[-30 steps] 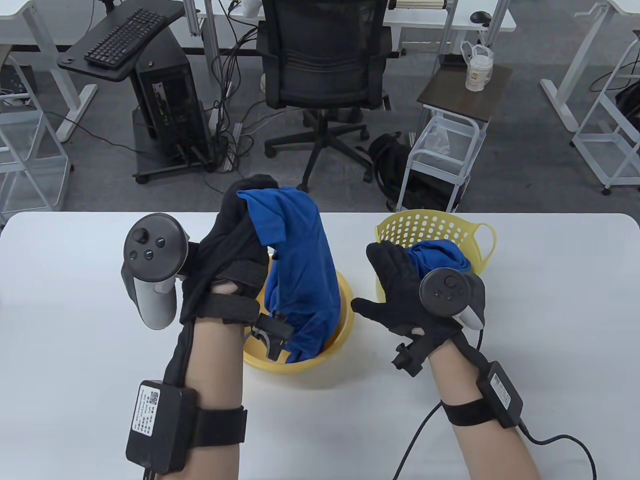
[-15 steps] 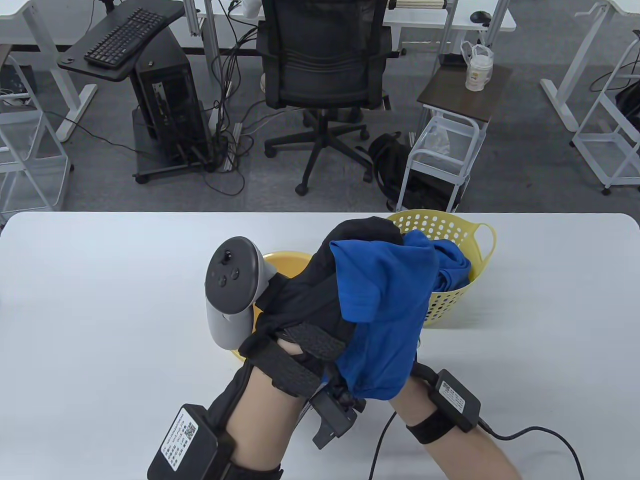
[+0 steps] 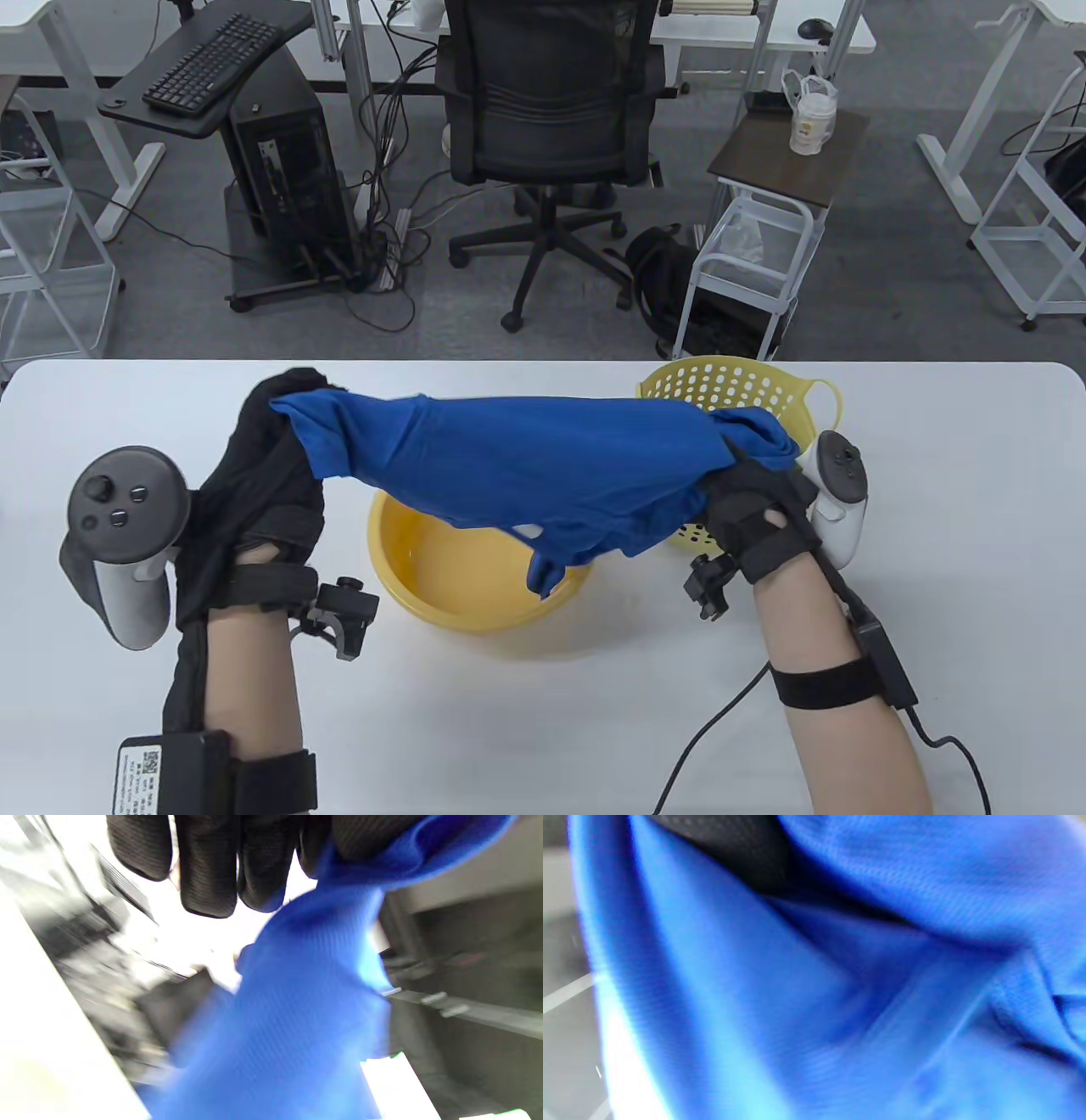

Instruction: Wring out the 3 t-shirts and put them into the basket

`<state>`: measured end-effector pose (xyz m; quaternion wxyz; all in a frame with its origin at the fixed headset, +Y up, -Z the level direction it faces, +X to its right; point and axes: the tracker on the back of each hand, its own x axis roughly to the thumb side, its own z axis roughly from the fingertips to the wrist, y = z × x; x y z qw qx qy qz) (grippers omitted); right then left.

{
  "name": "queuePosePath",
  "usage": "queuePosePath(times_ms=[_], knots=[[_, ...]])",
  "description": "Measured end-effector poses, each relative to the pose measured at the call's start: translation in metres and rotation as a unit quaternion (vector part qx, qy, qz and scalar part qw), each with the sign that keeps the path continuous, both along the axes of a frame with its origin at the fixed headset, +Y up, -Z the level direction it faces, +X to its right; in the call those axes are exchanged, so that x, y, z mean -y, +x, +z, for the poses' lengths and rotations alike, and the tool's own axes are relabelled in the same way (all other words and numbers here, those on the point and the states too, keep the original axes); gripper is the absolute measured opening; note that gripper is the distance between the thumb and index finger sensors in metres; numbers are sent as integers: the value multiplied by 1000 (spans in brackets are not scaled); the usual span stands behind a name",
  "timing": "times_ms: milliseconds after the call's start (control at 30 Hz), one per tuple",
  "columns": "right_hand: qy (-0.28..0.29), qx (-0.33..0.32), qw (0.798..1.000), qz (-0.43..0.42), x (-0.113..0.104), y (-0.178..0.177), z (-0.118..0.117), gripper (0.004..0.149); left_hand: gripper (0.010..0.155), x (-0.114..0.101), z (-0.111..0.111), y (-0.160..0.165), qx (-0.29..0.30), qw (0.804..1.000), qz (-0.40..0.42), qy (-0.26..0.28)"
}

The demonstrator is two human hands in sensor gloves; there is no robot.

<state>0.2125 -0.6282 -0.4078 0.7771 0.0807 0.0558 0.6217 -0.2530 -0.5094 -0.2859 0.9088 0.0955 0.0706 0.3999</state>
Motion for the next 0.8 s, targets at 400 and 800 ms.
queuePosePath(times_ms=[400, 800], knots=[[-3, -45, 992, -121, -14, -25, 22, 51, 116, 90, -35, 160, 186, 932, -284, -125], [83, -95, 980, -152, -47, -56, 69, 52, 59, 140, -73, 190, 247, 961, 123, -5]])
